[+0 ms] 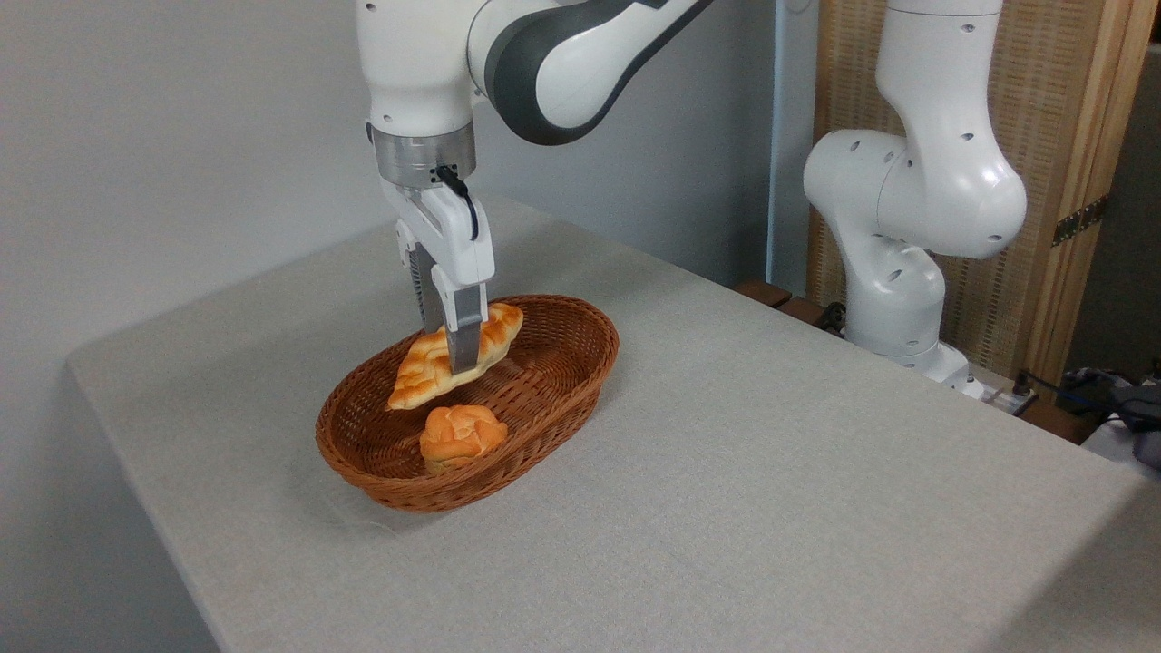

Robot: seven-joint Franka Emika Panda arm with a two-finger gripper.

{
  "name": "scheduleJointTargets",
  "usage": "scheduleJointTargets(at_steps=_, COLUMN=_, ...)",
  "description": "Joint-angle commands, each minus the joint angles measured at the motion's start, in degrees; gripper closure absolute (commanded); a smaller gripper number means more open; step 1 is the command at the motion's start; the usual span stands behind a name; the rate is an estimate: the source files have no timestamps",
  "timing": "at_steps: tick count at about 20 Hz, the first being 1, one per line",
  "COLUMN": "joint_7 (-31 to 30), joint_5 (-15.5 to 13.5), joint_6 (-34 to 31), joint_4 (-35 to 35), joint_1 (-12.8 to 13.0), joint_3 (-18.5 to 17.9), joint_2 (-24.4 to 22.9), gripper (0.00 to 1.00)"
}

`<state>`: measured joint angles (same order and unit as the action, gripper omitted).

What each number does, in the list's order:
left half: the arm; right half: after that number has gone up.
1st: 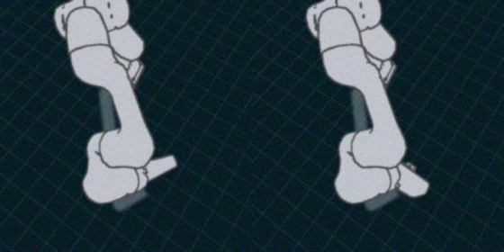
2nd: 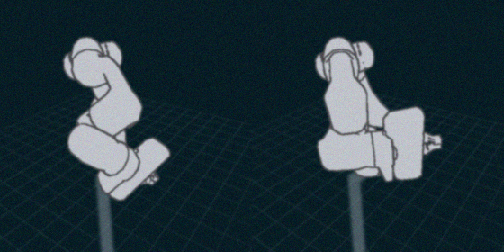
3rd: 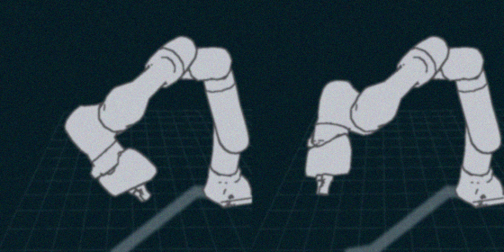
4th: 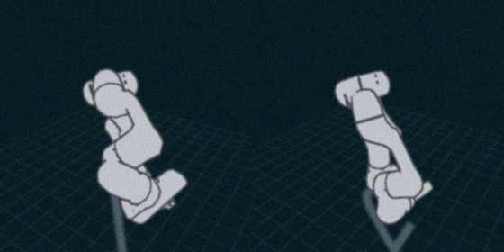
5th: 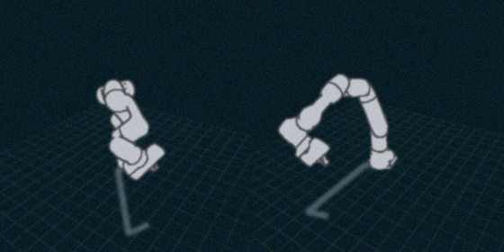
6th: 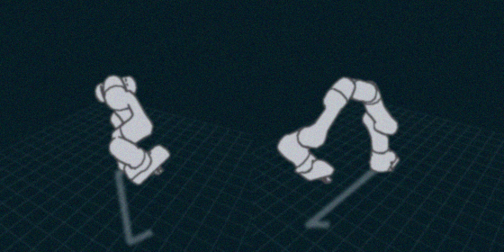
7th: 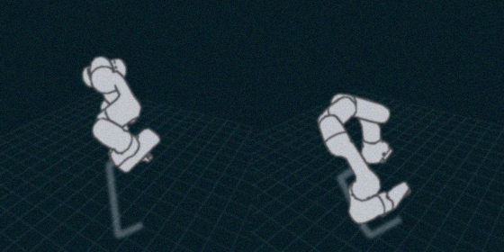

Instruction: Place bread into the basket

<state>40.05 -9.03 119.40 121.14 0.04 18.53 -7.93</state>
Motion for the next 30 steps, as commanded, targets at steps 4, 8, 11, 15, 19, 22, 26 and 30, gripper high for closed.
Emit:
scheduleJointTargets(at_steps=4, joint_7=-0.9, joint_5=-0.1, joint_6=-1.2, joint_4=-0.3, joint_1=-0.3, joint_3=0.3, joint_2=-0.4, gripper=0.00)
scheduleJointTargets(at_steps=8, joint_7=-0.9, joint_5=-0.1, joint_6=-1.2, joint_4=-0.3, joint_1=-0.3, joint_3=0.2, joint_2=-0.5, gripper=0.00)
scheduleJointTargets(at_steps=11, joint_7=-0.9, joint_5=-0.1, joint_6=-1.2, joint_4=-0.3, joint_1=-0.4, joint_3=0.0, joint_2=-0.5, gripper=0.00)
scheduleJointTargets(at_steps=15, joint_7=-1.0, joint_5=-0.2, joint_6=-1.1, joint_4=-0.3, joint_1=-0.4, joint_3=-0.4, joint_2=-0.6, gripper=0.00)
scheduleJointTargets(at_steps=19, joint_7=-1.0, joint_5=-0.3, joint_6=-1.2, joint_4=-1.3, joint_1=-1.0, joint_3=-1.0, joint_2=-1.1, gripper=0.00)
scheduleJointTargets(at_steps=22, joint_7=-1.0, joint_5=-0.3, joint_6=-1.2, joint_4=-2.2, joint_1=-0.9, joint_3=-3.4, joint_2=-1.4, gripper=0.00)
scheduleJointTargets(at_steps=26, joint_7=-1.4, joint_5=-0.1, joint_6=-1.2, joint_4=-2.7, joint_1=-1.0, joint_3=-5.4, joint_2=-2.4, gripper=0.00)
scheduleJointTargets(at_steps=30, joint_7=-1.4, joint_5=0.0, joint_6=-2.1, joint_4=-4.1, joint_1=-1.0, joint_3=-7.8, joint_2=-2.6, gripper=0.00)
